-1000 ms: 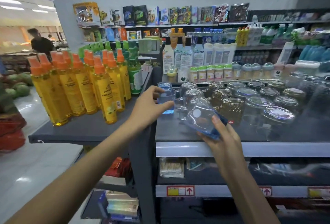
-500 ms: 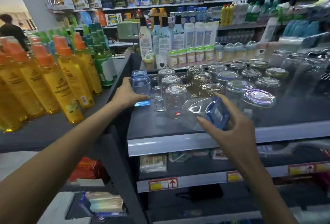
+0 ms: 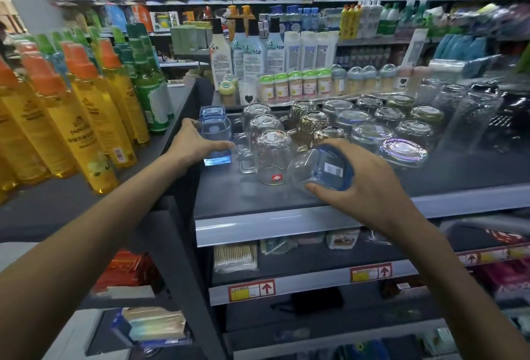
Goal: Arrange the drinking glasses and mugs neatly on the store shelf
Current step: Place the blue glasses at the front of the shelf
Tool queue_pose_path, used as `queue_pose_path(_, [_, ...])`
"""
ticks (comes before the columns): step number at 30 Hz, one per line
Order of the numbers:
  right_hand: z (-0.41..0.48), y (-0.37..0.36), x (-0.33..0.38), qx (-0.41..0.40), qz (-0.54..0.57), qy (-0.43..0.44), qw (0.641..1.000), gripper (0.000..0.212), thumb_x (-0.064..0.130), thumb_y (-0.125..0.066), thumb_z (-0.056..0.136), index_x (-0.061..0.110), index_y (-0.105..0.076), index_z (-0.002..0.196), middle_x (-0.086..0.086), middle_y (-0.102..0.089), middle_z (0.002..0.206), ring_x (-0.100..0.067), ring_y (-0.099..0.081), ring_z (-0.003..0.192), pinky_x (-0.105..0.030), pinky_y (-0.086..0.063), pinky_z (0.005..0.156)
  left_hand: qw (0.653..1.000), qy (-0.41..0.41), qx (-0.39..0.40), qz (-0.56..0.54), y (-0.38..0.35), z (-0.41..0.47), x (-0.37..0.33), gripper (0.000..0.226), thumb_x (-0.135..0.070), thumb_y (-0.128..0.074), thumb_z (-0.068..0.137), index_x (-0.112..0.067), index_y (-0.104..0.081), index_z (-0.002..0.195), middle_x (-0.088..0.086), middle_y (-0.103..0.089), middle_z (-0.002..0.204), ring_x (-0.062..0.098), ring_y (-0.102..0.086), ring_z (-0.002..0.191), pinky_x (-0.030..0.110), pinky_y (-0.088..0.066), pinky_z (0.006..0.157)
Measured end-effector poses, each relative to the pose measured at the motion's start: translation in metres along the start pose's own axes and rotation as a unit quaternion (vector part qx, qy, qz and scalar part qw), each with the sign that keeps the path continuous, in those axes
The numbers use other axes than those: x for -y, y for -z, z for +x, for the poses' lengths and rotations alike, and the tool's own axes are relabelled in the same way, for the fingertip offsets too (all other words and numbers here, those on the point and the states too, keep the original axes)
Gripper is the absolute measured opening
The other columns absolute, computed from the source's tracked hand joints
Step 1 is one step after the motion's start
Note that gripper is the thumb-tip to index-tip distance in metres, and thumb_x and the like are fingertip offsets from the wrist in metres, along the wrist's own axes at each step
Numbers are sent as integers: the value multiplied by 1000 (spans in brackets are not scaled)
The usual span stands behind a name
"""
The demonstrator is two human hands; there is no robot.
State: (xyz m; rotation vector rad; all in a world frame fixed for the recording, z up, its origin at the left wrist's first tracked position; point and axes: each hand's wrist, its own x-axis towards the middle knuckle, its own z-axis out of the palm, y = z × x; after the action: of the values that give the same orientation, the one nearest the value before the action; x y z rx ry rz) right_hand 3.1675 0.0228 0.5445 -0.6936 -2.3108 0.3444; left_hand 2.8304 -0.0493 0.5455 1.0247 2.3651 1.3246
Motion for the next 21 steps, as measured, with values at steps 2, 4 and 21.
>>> queue_pose_path(2, [-8,-1,2,-32,54,-11,998,57,47,-85,76,31,-60,124,20,-66,114,5,-61,105,-17,-50,89,1000,2,-4,0,1,-1,-2,94,-40,-98,63,-8,-44,132,2,-54,120,19,-54,108,31,-43,87])
queue_pose_path(4, [-18,-7,5,-74,129,-41,988,58,38,-90,74,27,-58,121,23,-66,109,11,-62,102,-6,-47,83,1000,8,-3,-10,2,-3,-4,90,-38,-98,63,-9,-44,128,3,-55,117,19,-55,106,31,-45,84])
queue_pose_path(21, [7,-29,78,-23,794,-208,570,28,23,-63,91,10,-75,113,-18,-69,130,-39,-63,126,-45,-57,99,804,46,120,-580,52,-85,-47,60,-45,-73,92,-21,-57,145,17,-65,139,38,-69,119,51,-59,92])
